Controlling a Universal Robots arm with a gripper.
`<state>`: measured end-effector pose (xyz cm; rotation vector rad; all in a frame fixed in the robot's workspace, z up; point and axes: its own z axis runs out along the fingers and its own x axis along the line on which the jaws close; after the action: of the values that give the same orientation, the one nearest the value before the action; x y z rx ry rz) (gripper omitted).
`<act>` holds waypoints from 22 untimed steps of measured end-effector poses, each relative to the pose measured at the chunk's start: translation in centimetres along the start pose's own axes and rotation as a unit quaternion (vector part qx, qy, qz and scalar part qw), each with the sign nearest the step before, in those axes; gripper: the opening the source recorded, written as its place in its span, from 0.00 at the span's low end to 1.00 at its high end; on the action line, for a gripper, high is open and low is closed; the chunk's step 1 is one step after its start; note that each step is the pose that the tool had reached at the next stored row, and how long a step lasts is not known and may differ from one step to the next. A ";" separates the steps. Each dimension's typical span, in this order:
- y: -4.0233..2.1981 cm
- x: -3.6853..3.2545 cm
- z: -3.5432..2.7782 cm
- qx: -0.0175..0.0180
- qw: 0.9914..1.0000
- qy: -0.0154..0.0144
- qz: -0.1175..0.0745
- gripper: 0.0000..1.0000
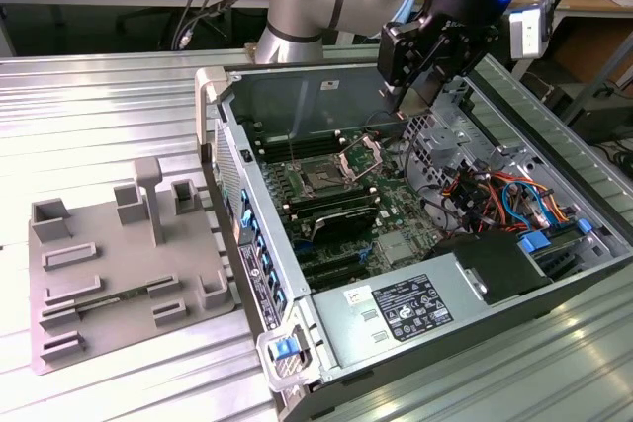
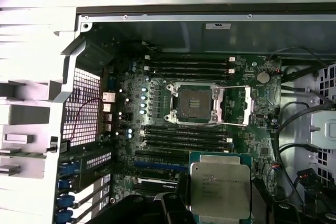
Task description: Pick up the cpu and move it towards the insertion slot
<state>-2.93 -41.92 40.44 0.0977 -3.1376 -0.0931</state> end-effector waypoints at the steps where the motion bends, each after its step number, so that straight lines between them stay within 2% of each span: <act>1: -0.01 -0.15 0.00 0.000 1.000 0.000 0.000 0.55; 22: -0.12 -1.89 0.00 0.000 1.000 0.000 0.000 0.55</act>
<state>-1.03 -41.92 40.44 0.0978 -3.1376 -0.0931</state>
